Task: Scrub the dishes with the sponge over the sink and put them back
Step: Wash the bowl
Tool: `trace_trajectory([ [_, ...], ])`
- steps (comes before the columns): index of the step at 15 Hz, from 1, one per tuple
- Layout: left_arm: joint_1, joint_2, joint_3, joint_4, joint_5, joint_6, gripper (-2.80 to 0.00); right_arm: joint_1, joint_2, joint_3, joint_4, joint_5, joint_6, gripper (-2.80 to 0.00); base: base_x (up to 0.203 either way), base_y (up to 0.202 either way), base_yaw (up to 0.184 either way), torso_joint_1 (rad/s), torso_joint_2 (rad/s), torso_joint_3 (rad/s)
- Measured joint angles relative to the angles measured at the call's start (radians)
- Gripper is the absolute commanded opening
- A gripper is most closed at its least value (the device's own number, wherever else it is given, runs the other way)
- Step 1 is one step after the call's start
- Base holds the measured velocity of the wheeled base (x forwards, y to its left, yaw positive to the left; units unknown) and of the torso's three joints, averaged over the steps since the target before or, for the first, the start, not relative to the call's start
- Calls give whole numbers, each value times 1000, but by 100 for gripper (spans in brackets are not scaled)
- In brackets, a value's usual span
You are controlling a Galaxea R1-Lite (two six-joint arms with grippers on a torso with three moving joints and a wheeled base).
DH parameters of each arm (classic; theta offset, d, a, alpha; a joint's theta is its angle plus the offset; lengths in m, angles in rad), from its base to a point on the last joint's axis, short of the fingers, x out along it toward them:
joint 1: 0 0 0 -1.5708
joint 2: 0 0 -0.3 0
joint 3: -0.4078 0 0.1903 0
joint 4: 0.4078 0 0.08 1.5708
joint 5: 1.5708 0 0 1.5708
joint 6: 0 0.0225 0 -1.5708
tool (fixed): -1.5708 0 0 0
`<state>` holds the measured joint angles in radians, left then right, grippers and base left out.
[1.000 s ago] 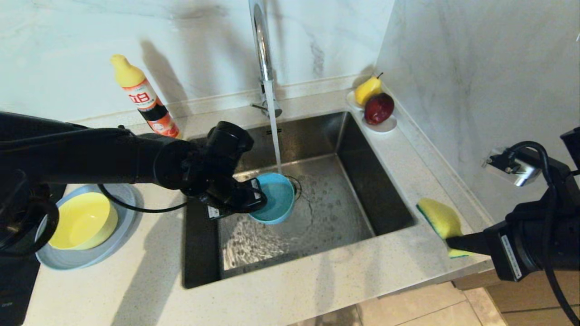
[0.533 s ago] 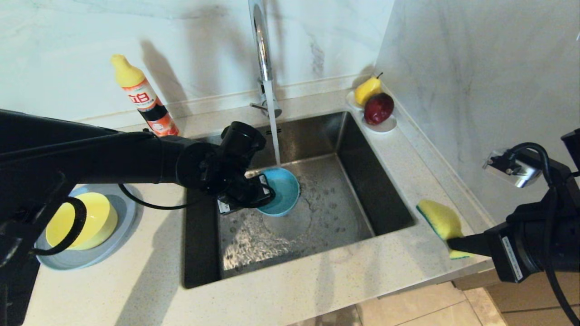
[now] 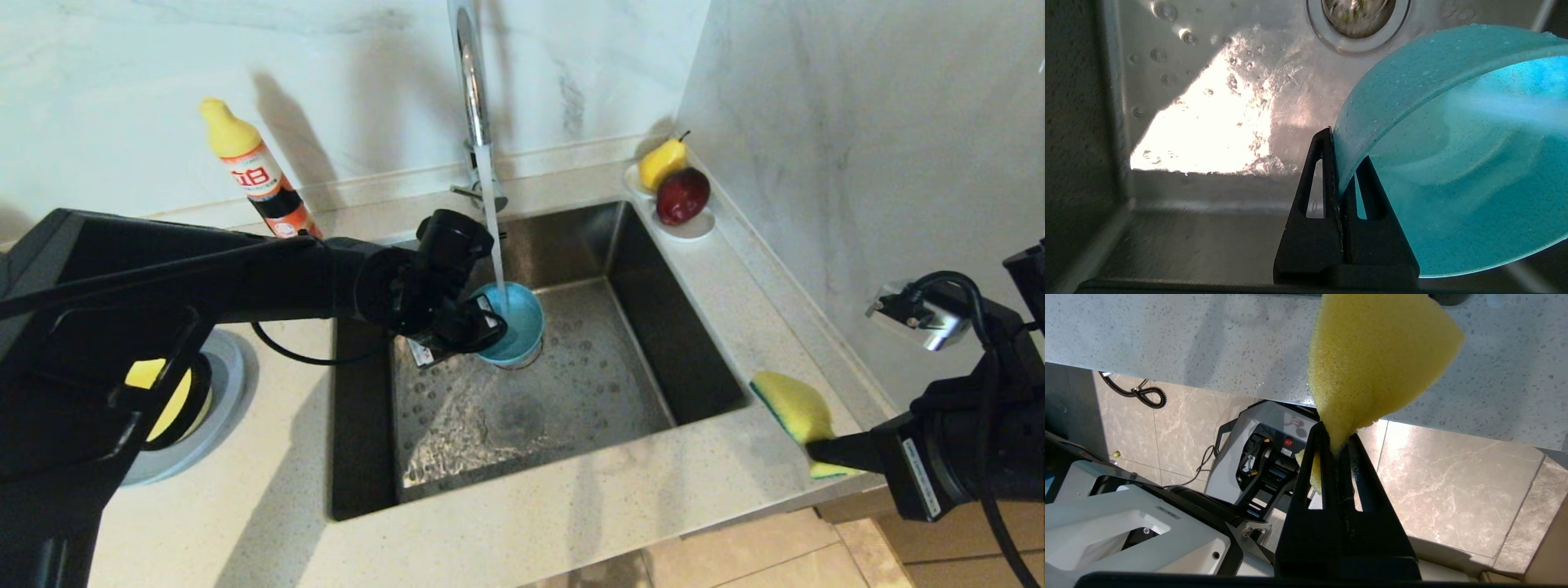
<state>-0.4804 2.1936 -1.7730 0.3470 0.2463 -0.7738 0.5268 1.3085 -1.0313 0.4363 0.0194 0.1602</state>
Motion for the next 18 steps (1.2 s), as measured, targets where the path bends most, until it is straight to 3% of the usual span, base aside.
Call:
trace_trajectory([
  [4,32,24,-49,27,-4,-27,-280,1,1,3,0,5,0,-280,0,0,0,0,0,0],
  [18,44,-8,-37,27,-34,-33,-280,-1,-2,6,2,5,1,-280,0,0,0,0,0,0],
])
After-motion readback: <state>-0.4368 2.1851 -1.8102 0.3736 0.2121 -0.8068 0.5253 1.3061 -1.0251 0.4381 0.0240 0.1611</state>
